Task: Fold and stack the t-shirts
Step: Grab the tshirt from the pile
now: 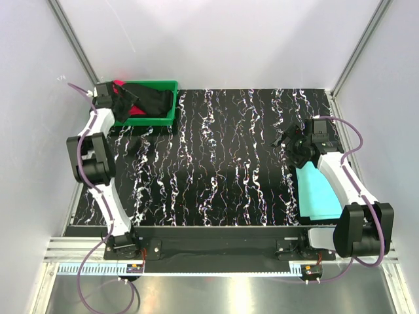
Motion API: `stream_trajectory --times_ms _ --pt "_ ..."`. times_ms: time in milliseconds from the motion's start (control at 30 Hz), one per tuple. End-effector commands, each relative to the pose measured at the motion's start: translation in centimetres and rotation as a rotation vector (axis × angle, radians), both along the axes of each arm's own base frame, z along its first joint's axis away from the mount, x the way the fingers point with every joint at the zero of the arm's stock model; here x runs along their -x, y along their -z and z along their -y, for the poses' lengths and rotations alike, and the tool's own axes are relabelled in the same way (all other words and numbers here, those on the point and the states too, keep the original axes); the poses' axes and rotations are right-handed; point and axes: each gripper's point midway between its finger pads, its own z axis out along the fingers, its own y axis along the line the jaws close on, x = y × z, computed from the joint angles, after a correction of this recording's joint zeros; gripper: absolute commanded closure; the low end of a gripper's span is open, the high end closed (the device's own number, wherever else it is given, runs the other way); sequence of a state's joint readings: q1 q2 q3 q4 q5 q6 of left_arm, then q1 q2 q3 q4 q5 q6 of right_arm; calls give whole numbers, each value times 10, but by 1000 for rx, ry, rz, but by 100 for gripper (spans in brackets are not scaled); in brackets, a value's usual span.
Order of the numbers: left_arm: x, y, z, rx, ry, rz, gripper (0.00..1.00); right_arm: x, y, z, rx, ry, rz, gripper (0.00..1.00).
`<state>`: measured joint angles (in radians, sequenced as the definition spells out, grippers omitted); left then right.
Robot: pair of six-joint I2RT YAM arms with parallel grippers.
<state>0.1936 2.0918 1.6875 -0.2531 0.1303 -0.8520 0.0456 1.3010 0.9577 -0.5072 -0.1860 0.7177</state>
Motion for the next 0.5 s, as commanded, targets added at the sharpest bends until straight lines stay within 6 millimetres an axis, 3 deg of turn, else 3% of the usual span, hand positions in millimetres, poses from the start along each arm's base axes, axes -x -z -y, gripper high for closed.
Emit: stream_trajectory --times_ms 0,33,67,133,267,333,467 --pt "17 -61 36 4 106 132 15 1 -18 0 -1 -20 63 0" --pt "24 -75 43 10 114 159 15 3 -20 -2 -10 -29 70 0" --pt "29 -71 47 18 118 158 15 6 -20 -5 -19 -41 71 0" --pt "35 -85 52 7 133 186 15 12 -17 -7 -38 -48 64 0" --pt "39 -81 45 -35 125 178 16 19 -19 -17 -59 -86 68 0" --pt "31 -77 33 -84 122 170 17 19 -23 -20 -56 -104 79 0" --pt "-7 -56 8 -120 120 133 25 16 -36 -20 -39 -125 114 0"
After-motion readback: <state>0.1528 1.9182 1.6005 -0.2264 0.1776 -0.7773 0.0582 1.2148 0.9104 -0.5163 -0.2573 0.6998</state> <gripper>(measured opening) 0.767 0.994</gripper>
